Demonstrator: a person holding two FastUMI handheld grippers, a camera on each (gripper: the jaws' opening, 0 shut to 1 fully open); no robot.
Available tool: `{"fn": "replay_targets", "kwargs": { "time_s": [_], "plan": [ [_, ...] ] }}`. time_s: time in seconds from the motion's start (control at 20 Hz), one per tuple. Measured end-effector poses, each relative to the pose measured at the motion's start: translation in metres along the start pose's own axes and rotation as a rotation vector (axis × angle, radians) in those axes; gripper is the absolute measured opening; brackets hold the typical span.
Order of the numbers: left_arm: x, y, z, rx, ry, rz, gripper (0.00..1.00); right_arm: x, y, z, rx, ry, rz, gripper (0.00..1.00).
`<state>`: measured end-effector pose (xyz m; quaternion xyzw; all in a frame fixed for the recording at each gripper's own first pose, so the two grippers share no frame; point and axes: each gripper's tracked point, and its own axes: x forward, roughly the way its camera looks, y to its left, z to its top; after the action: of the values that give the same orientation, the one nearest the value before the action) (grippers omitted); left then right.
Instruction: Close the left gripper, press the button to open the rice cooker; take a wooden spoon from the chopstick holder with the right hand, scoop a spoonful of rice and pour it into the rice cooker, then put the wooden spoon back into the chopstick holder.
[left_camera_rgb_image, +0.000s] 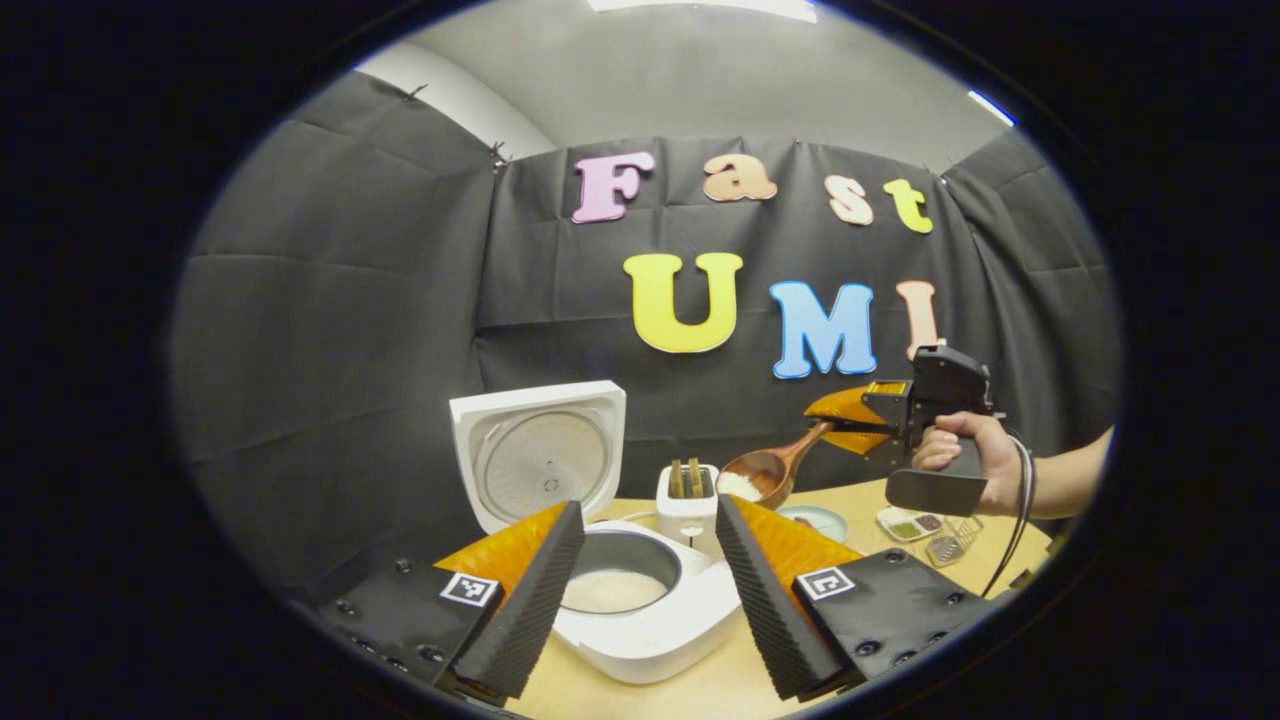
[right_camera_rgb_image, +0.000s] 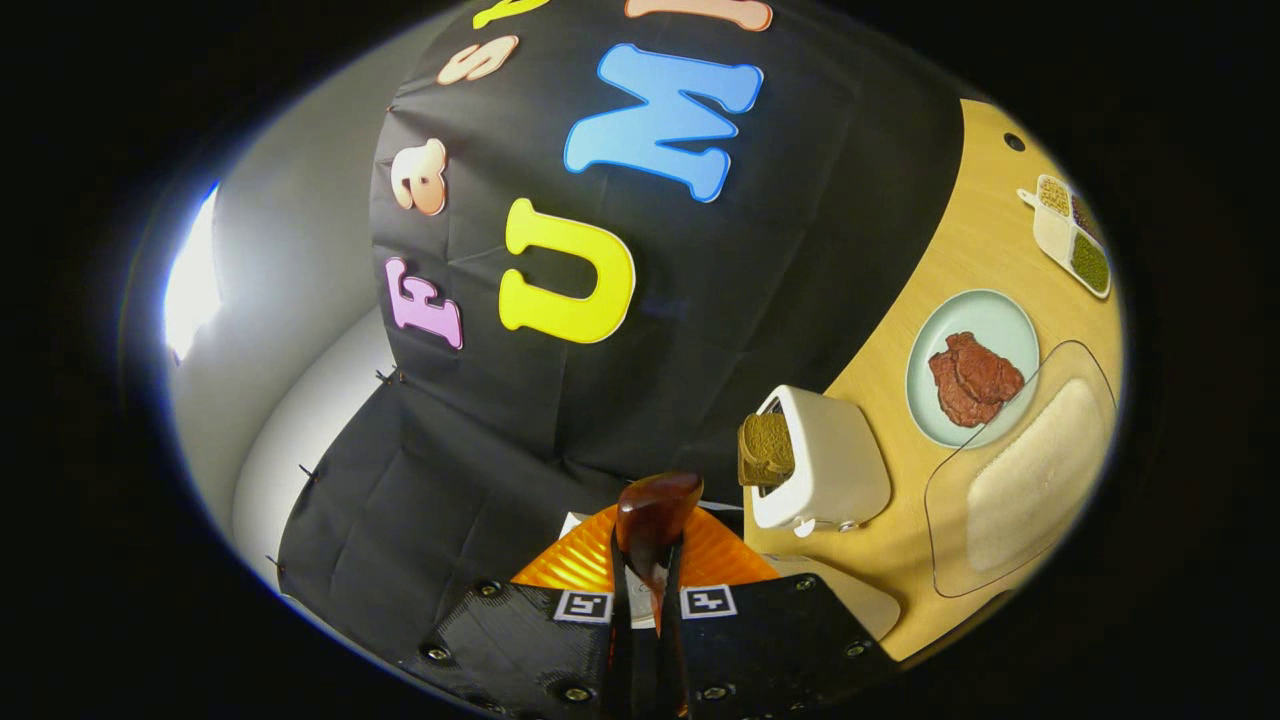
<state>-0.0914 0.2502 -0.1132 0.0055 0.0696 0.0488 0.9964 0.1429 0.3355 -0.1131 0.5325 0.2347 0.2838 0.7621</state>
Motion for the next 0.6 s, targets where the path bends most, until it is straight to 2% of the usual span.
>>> {"fn": "replay_targets", "kwargs": {
  "time_s": [0.05, 0.1, 0.15, 0.2, 0.25, 0.3, 0.35, 0.4, 0.45, 0.6],
  "plan": [
    [0.001, 0.003, -0.002, -0.001, 0.002, 0.000, 0.88, 0.007, 0.002, -0.005, -0.017, 0.011, -0.002, 0.10],
    [0.000, 0.007, -0.004, -0.001, 0.001, 0.001, 0.88, 0.014, 0.005, -0.010, -0.031, 0.019, 0.000, 0.10],
    [0.000, 0.010, -0.005, -0.001, 0.003, 0.004, 0.93, 0.020, 0.006, -0.016, -0.041, 0.033, -0.001, 0.10],
    [0.000, 0.014, -0.007, -0.002, 0.006, 0.009, 0.93, 0.028, 0.006, -0.023, -0.053, 0.047, -0.005, 0.10],
    [0.000, 0.017, -0.009, -0.003, 0.010, 0.014, 0.88, 0.036, 0.004, -0.028, -0.065, 0.061, -0.012, 0.10],
    [-0.003, 0.021, -0.012, -0.004, 0.013, 0.019, 0.93, 0.043, 0.003, -0.033, -0.081, 0.075, -0.019, 0.10],
    [-0.005, 0.024, -0.014, -0.005, 0.018, 0.023, 0.93, 0.050, 0.002, -0.039, -0.095, 0.090, -0.024, 0.10],
    [-0.005, 0.026, -0.018, -0.005, 0.026, 0.029, 0.88, 0.057, 0.003, -0.045, -0.110, 0.104, -0.026, 0.10],
    [-0.007, 0.030, -0.021, -0.005, 0.033, 0.036, 0.93, 0.062, 0.003, -0.051, -0.124, 0.117, -0.027, 0.10],
    [-0.008, 0.037, -0.028, -0.010, 0.054, 0.056, 0.93, 0.080, 0.002, -0.068, -0.166, 0.149, -0.025, 0.10]
  ]
}}
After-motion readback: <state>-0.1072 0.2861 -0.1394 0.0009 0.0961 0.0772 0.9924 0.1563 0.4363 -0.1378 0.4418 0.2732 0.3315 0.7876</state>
